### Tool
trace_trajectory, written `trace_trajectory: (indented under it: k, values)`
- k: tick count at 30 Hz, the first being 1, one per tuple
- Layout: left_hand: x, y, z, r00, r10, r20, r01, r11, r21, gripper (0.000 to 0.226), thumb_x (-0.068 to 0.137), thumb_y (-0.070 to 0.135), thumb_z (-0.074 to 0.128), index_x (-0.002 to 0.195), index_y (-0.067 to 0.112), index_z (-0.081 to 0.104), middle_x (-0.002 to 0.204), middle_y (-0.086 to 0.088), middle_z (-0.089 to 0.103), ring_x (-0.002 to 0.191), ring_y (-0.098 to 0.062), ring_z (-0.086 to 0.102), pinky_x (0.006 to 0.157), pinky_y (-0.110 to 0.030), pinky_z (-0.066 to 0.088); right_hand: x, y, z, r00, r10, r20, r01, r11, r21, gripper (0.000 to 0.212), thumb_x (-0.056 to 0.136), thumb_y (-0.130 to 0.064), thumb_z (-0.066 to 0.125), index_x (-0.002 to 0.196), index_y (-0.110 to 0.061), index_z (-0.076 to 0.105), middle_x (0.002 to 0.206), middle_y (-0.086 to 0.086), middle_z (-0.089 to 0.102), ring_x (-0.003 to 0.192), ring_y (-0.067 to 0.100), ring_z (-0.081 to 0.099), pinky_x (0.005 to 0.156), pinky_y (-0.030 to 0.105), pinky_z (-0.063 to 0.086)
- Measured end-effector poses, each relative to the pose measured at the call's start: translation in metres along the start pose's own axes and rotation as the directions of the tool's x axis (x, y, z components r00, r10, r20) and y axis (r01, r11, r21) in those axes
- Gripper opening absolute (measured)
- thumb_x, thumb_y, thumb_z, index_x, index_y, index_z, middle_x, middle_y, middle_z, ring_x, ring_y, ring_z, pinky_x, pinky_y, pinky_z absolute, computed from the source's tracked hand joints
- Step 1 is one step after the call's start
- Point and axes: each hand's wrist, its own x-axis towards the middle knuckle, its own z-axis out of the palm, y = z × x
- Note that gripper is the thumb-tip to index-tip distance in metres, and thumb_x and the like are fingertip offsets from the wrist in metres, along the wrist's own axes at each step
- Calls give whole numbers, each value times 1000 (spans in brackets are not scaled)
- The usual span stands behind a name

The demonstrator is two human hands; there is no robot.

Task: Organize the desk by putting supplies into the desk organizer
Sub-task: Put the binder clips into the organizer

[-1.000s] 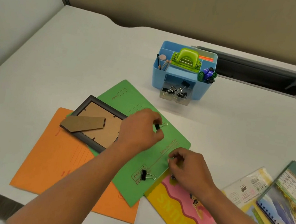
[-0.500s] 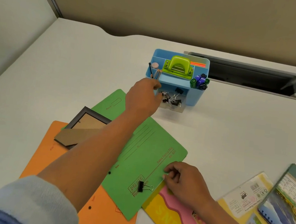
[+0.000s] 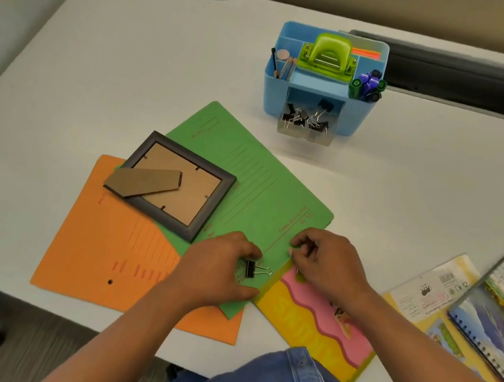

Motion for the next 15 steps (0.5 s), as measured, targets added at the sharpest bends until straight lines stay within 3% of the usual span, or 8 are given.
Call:
trace_trajectory:
  k: [4,9,15]
  values:
    - [0,-2,2,999,13,-51,-10,999,51,55,70,52,73,121,40,57,111,18,54,101,-4,56,76,-30,51,0,-1,1,1000,6,5,-6,1000,2,7,85,-30,69,92,-30,67,71,-17,64,64,0,58,64,26,50]
    - [5,-3,0,993,20,-119,-3,990,143,33,84,42,61,116,36,62,105,15,59,97,-8,59,71,-28,51,1,-3,0,999,28,21,-28,1000,9,6,85,-28,68,90,-30,66,71,-14,66,66,3,61,67,29,52]
    - [14,0,-6,981,18,-192,22,979,203,30,78,51,54,99,32,63,90,14,59,82,-7,58,66,-27,50,10,-14,-3,996,58,71,-58,998,1,6,83,-30,66,89,-30,65,76,-14,67,73,7,63,72,30,53]
